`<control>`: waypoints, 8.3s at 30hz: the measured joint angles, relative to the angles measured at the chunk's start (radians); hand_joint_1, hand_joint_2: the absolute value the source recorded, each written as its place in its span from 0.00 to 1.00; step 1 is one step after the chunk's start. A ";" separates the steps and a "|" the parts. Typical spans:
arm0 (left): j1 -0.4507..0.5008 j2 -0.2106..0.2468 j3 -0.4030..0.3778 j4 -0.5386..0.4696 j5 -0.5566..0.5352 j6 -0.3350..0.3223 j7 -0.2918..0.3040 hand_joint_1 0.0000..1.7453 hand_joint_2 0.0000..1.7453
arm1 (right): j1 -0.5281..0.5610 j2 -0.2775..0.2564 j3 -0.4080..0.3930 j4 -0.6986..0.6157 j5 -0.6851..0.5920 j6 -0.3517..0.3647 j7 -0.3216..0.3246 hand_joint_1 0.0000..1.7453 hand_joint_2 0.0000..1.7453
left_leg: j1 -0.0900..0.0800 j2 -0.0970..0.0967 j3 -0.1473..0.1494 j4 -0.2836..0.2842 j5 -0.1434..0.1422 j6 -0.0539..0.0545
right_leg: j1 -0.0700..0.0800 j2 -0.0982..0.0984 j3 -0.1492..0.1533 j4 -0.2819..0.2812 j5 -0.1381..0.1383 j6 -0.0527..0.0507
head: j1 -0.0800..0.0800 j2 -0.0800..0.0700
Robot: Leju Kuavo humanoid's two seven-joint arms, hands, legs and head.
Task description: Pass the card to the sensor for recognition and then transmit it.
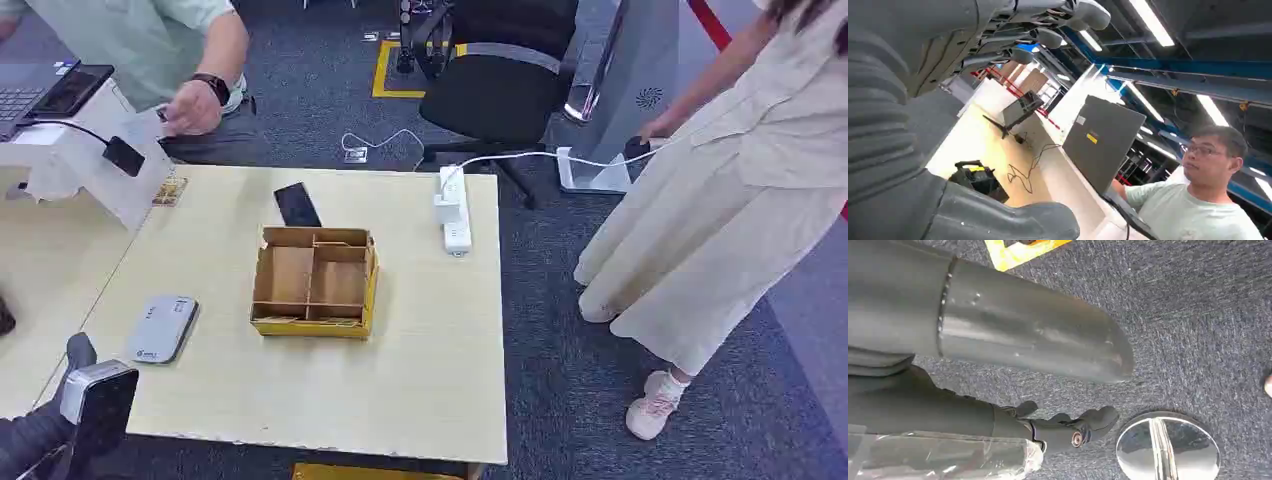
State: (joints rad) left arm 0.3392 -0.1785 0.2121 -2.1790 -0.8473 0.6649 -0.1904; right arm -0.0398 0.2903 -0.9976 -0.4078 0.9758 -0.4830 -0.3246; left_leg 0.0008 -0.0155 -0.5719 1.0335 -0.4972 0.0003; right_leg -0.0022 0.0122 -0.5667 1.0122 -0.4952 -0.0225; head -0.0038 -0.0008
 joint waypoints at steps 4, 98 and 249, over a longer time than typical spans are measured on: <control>0.000 0.002 -0.008 0.003 -0.016 0.003 0.000 0.00 1.00 | 0.000 0.000 0.000 0.002 0.003 -0.002 0.000 0.00 0.00 | 0.000 0.000 0.000 0.000 0.000 0.000 | 0.000 0.000 0.000 0.000 0.000 0.000 | 0.000 0.000; -0.447 0.418 -0.310 0.464 -0.658 -0.047 0.389 1.00 1.00 | -0.046 -0.041 0.122 0.105 -0.002 -0.046 0.018 0.00 0.00 | 0.000 0.000 0.001 0.000 0.002 -0.001 | 0.000 0.001 0.000 0.001 0.001 -0.001 | 0.000 0.000; -0.092 0.282 0.122 0.229 0.665 -0.553 0.275 1.00 1.00 | -0.013 -0.066 0.065 0.076 -0.045 -0.050 -0.022 0.00 0.00 | 0.000 0.000 0.001 0.000 0.001 0.000 | 0.000 0.000 0.001 0.000 0.001 0.000 | 0.000 0.000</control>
State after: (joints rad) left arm 0.2473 0.1030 0.3338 -1.9505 -0.1827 0.1118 0.0843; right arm -0.0531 0.2239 -0.9327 -0.3323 0.9308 -0.5333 -0.3468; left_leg 0.0009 -0.0153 -0.5714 1.0335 -0.4963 0.0001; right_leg -0.0021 0.0122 -0.5657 1.0127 -0.4946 -0.0228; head -0.0038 -0.0008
